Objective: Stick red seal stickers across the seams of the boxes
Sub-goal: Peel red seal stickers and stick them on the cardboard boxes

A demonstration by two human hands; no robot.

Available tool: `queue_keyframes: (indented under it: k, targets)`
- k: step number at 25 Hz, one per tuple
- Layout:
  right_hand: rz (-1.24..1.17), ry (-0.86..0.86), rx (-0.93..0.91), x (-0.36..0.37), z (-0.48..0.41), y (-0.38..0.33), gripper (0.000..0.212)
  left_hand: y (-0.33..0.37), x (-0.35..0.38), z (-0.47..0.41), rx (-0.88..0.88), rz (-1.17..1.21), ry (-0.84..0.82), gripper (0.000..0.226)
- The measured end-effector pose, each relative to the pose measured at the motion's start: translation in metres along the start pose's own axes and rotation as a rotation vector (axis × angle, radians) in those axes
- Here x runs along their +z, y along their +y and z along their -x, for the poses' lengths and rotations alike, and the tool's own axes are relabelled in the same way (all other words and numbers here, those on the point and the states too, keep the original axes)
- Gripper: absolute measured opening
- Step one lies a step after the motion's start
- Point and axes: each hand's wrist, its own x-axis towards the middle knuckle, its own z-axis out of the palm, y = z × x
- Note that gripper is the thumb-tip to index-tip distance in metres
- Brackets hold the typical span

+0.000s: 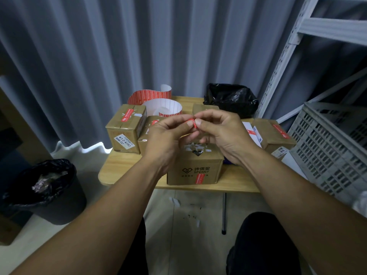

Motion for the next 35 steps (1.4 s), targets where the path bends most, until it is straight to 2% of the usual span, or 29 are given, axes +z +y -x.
queue_keyframes:
  k: [4, 9, 15, 19, 23, 25, 30, 35]
  targets:
    - [-0.034, -0.010, 0.011, -0.006, 0.002, -0.012, 0.007, 0.008, 0.013, -0.003, 0.008, -0.017, -0.002, 0.015]
    - [0.019, 0.036, 0.011, -0.018, -0.007, -0.030, 0.007, 0.016, 0.031, -0.013, 0.093, -0.260, 0.028, 0.024]
    - [0.155, 0.105, 0.010, -0.030, -0.025, -0.041, 0.008, 0.024, 0.041, -0.042, -0.056, -0.286, -0.010, 0.018]
    - [0.380, 0.145, -0.057, -0.039, -0.047, -0.045, 0.002, 0.024, 0.049, -0.065, -0.123, -0.201, 0.015, 0.020]
    - [0.792, 0.215, -0.191, -0.046, -0.072, -0.041, 0.018, 0.017, 0.062, -0.094, -0.151, -0.188, 0.063, 0.021]
    - [0.875, 0.211, -0.229, -0.052, -0.081, -0.042, 0.020, 0.014, 0.068, -0.111, -0.160, -0.177, 0.082, 0.021]
    - [0.670, 0.059, -0.167, -0.075, -0.109, -0.039, 0.020, 0.011, 0.074, -0.157, -0.204, -0.133, 0.104, 0.014]
    - [0.677, 0.143, -0.149, -0.094, -0.148, -0.030, 0.007, 0.005, 0.081, -0.198, -0.302, -0.258, 0.047, 0.012]
